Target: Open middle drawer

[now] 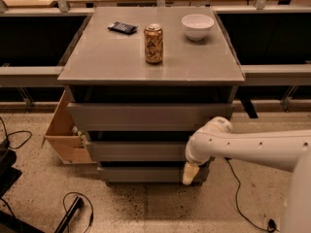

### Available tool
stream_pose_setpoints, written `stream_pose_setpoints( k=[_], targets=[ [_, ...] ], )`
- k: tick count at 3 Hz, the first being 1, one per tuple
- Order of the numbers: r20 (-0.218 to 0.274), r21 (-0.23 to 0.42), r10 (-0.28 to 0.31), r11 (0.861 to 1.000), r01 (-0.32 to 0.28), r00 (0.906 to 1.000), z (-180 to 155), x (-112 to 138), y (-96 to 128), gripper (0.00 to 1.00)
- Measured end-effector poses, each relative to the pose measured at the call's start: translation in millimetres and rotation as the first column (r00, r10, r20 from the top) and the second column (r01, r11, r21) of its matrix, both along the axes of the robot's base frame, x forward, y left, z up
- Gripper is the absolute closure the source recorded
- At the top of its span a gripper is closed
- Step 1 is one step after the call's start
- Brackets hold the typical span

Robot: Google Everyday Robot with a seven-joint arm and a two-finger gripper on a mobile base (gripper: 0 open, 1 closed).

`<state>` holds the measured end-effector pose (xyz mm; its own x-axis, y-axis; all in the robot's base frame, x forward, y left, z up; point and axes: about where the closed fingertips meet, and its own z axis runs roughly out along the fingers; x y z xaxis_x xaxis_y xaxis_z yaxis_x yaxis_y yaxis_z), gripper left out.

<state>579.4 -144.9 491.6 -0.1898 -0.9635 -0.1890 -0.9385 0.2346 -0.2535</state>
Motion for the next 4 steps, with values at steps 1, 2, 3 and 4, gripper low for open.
stream_pose_setpoints(
  k=[1, 2, 3, 4],
  targets=[
    [-0.007, -0.026, 0.005, 1.000, -0.005, 1.0000, -20.8, 21.9, 4.7, 0.00],
    [-0.032, -0.048, 0.002, 0.999, -0.003, 0.9995, -38.3, 39.5, 10.3, 0.00],
    [-0.060, -0.061, -0.006, 0.998, 0.003, 0.9982, -50.6, 52.1, 14.6, 0.00],
    [-0.083, -0.051, -0.035, 0.998, 0.031, 0.9960, -58.2, 46.8, 11.1, 0.16]
  ],
)
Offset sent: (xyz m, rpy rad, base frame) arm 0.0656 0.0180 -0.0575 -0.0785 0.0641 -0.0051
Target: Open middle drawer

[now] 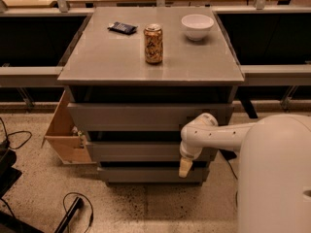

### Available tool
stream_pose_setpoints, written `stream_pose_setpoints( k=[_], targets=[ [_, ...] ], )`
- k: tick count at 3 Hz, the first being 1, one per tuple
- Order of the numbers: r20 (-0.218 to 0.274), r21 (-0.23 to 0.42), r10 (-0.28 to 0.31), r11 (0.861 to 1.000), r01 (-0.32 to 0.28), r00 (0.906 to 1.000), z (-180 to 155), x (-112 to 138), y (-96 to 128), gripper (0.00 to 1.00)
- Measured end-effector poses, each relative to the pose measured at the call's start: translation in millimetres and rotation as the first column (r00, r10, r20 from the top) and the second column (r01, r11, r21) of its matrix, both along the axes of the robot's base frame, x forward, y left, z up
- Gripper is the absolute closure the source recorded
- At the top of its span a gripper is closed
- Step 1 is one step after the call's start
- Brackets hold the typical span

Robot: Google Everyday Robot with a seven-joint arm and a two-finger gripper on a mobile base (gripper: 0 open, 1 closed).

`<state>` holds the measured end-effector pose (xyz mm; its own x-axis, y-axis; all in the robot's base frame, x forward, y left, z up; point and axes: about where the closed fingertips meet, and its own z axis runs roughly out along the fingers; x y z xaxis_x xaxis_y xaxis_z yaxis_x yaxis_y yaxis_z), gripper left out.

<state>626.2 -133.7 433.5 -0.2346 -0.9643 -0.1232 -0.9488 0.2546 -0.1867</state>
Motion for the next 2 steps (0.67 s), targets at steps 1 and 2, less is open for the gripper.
stream_pose_setpoints(
  k=[1, 2],
  targets=[
    [-0.029, 0.022, -0.063, 0.998, 0.064, 0.9976, -7.4, -34.0, -19.3, 0.39],
    [-0.036, 0.026, -0.074, 0.997, 0.075, 0.9966, -2.3, -41.2, -21.8, 0.63]
  ],
)
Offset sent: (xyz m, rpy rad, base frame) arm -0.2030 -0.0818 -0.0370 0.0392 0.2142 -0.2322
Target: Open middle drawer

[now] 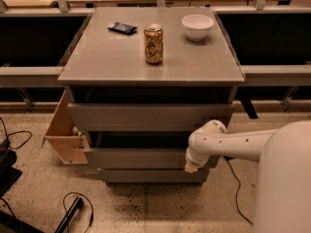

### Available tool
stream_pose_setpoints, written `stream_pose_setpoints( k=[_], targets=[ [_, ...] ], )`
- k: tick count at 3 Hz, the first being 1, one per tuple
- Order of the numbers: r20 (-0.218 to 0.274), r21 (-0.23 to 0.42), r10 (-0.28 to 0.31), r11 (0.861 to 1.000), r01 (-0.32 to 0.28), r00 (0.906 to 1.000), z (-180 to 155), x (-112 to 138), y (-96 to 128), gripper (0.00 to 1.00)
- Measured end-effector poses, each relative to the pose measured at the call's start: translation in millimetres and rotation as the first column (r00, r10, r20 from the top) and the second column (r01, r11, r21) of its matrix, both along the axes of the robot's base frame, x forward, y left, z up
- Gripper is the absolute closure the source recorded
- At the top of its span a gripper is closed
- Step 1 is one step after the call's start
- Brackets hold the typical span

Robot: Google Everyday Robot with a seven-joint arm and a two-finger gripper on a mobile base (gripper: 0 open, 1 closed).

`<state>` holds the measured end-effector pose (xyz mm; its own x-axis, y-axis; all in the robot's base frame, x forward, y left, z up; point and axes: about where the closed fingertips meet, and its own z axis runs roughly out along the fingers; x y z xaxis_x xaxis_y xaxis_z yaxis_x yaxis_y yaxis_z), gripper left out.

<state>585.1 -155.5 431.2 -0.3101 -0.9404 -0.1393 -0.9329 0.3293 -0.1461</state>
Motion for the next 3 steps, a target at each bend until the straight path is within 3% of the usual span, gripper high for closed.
stream_pose_setpoints(
  k=[1, 2, 3],
  targets=[
    [0.000, 0.000, 0.000, 1.000, 0.000, 1.0000, 7.9, 0.0, 0.0, 0.85],
    [0.000, 0.000, 0.000, 1.000, 0.000, 1.0000, 15.4, 0.0, 0.0, 1.00],
    [0.000, 0.000, 0.000, 1.000, 0.000, 1.0000, 25.2, 0.9, 0.0, 1.00]
  ],
)
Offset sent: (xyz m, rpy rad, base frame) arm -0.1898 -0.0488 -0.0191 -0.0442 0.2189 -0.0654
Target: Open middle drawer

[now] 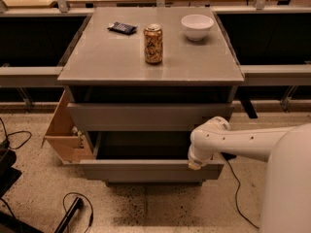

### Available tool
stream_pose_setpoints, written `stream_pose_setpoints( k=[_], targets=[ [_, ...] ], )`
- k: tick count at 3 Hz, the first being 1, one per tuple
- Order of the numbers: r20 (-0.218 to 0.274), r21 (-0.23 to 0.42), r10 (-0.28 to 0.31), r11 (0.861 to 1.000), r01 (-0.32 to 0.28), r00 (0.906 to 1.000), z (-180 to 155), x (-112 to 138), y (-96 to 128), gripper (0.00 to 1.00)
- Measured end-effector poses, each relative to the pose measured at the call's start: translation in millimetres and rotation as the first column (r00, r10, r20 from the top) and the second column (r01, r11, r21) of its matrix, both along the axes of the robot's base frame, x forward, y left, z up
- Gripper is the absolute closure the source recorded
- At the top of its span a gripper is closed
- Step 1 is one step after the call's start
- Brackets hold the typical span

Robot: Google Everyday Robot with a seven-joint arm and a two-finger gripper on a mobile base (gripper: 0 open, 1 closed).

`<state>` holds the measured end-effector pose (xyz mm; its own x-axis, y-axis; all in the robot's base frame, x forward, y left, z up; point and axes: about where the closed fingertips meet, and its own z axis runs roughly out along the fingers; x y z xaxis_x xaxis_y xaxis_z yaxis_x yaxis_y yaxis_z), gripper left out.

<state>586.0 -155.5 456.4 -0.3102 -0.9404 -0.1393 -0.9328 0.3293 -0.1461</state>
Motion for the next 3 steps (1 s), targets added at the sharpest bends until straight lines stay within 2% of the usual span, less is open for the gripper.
stream_pose_setpoints(
  k=[1, 2, 3],
  targets=[
    [0.000, 0.000, 0.000, 1.000, 0.000, 1.0000, 1.3, -0.1, 0.0, 1.00],
    [-0.063, 0.011, 0.018, 1.000, -0.017, 0.9979, -6.1, -31.1, -9.4, 1.00],
    [-0.073, 0.014, 0.022, 1.000, -0.021, 0.9971, -4.6, -36.4, -11.2, 1.00]
  ],
)
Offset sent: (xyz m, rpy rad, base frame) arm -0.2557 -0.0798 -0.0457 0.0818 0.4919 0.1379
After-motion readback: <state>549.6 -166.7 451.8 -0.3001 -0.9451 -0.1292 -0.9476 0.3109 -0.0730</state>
